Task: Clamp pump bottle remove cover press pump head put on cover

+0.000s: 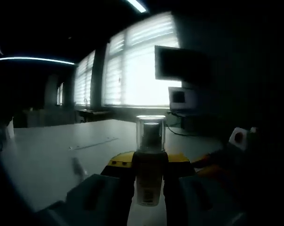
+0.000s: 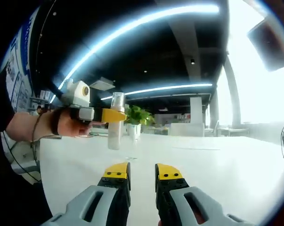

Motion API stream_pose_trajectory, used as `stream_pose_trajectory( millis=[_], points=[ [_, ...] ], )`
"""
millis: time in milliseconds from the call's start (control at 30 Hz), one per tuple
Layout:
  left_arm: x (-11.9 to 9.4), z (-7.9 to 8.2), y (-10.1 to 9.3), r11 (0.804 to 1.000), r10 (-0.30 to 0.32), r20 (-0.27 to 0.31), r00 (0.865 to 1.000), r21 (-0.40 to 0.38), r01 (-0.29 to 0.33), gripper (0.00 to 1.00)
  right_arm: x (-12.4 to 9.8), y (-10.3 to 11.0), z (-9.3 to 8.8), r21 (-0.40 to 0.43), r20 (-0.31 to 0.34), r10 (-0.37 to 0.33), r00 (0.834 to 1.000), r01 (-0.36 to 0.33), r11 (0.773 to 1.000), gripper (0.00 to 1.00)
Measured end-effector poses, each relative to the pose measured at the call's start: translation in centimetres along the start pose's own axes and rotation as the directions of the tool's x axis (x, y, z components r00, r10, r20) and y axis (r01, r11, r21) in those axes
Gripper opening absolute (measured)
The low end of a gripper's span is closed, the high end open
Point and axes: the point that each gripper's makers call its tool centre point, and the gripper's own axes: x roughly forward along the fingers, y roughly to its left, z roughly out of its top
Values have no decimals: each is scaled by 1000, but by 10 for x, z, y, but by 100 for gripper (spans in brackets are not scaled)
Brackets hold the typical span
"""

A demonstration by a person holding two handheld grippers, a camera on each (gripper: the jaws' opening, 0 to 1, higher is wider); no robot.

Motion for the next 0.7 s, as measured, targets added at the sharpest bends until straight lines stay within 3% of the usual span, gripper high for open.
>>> stream_pose_trajectory(
  millis=[133, 267, 467, 700],
  points=[
    [-17, -4, -5, 998, -6, 13, 1000, -54, 7, 13, 0, 0, -1, -6, -3, -2, 1000, 2, 1000, 15],
    [-27, -13, 0, 999, 14, 24, 1000, -47, -13, 13, 0, 1, 0, -4, -3, -4, 1000, 4, 1000, 15],
    [-41, -17, -3, 993, -7, 62, 998, -119, 14, 13, 0, 0, -2, -6, -7, -5, 1000, 5, 1000, 15],
    [-54, -25, -8, 998, -15, 56, 998, -52, 18, 13, 0, 1, -1, -6, -4, -6, 1000, 6, 1000, 14]
  ],
)
